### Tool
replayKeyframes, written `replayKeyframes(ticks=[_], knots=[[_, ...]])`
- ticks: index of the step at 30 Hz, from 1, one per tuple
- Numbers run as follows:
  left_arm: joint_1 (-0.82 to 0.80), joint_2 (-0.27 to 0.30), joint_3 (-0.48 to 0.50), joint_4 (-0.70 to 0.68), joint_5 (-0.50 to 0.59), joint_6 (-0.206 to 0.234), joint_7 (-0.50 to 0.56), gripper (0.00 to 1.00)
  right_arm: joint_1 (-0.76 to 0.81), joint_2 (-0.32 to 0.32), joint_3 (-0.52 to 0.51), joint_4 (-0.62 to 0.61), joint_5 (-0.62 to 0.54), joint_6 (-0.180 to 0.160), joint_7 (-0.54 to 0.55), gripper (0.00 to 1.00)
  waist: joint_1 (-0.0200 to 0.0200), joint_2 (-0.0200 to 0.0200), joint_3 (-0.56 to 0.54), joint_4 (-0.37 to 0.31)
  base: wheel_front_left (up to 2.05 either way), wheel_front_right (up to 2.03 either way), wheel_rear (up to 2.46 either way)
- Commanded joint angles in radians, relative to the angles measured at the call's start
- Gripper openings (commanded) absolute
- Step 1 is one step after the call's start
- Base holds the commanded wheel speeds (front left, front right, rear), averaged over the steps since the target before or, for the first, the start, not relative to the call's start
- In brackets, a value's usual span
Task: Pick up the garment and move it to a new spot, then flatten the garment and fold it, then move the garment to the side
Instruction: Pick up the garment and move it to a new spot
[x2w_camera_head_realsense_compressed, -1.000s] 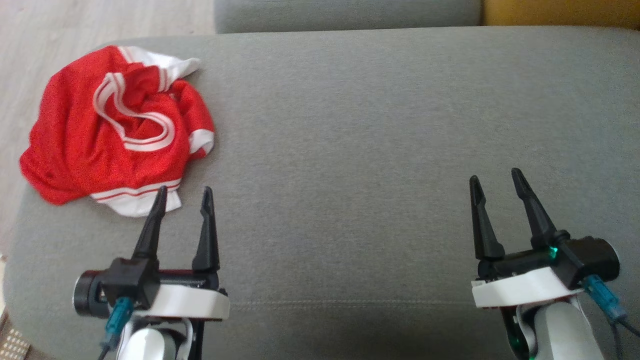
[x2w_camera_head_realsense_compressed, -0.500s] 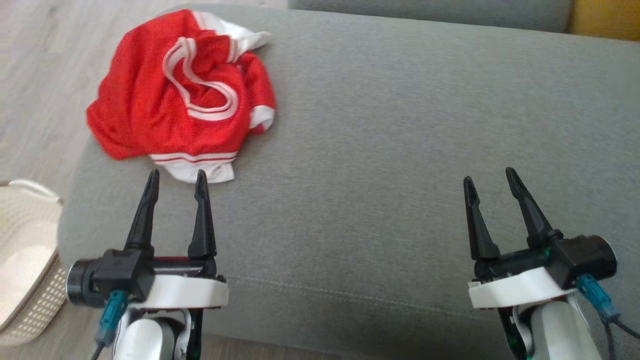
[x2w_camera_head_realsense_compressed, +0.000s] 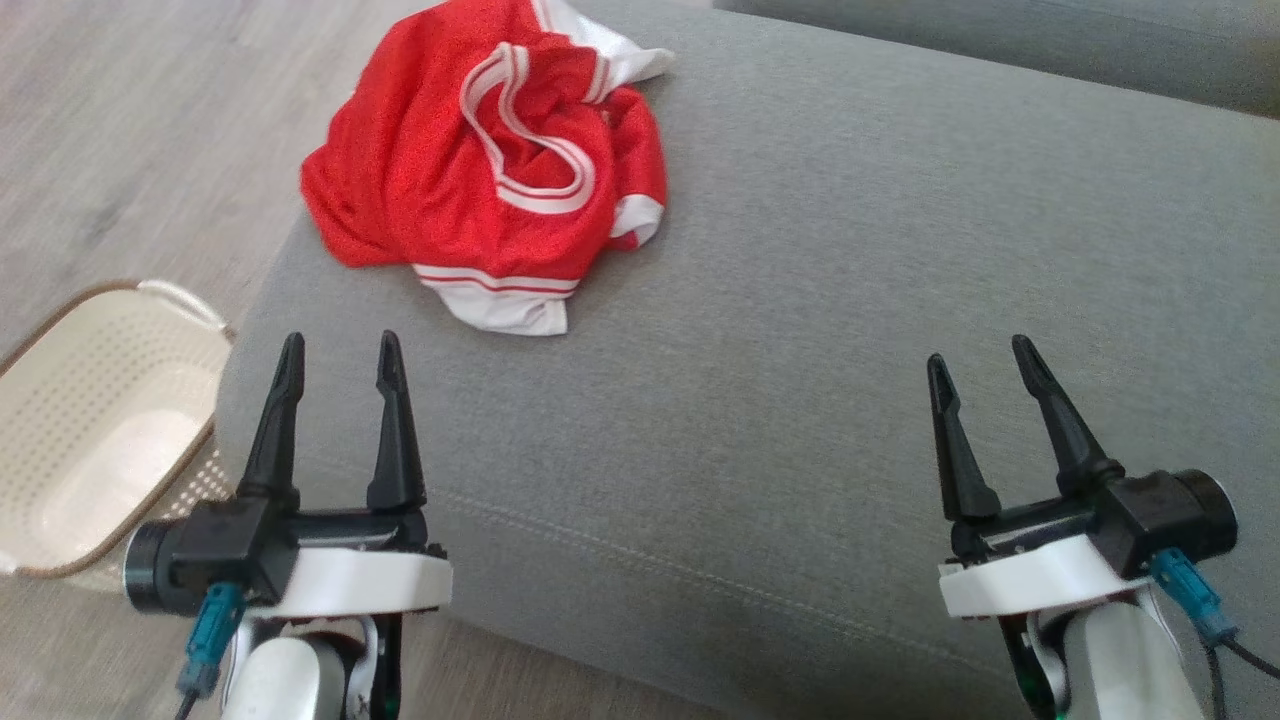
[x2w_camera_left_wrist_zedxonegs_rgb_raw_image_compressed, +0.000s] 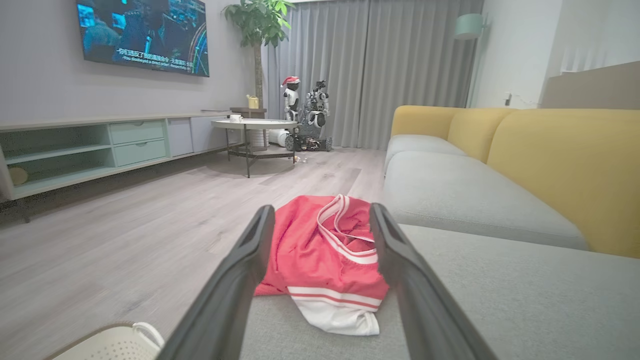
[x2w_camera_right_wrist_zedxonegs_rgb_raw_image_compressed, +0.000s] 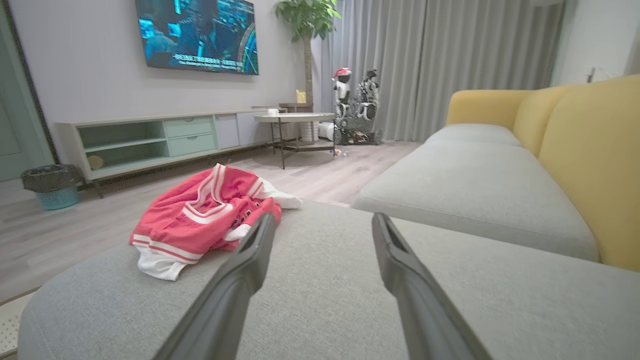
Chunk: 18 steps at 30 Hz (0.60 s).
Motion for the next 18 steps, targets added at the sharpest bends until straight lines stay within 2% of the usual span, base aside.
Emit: replayKeyframes(ticks=[1, 8, 14, 18], knots=[[-0.026, 0.008, 0.034, -0.039, -0.007, 0.007, -0.006, 1.0, -0.035, -0.003, 0.023, -0.032, -0.01, 0.008, -0.011, 1.0, 0.0, 0.0, 0.007, 0.028, 0.0, 0.0, 0.0], [-0.031, 0.008, 0.041, -0.042, -0.01, 0.013, -0.006, 1.0, -0.041, -0.003, 0.017, -0.03, -0.022, 0.008, -0.011, 1.0, 0.0, 0.0, 0.028, 0.078, 0.0, 0.0, 0.0], [-0.046, 0.008, 0.053, -0.05, -0.025, 0.022, -0.006, 1.0, -0.056, -0.003, 0.018, -0.031, -0.034, 0.008, -0.011, 1.0, 0.0, 0.0, 0.068, 0.083, 0.0, 0.0, 0.0], [-0.123, 0.008, 0.09, -0.053, -0.018, -0.001, -0.006, 1.0, -0.075, -0.003, 0.018, -0.031, -0.058, 0.008, -0.011, 1.0, 0.0, 0.0, 0.125, 0.07, 0.0, 0.0, 0.0]])
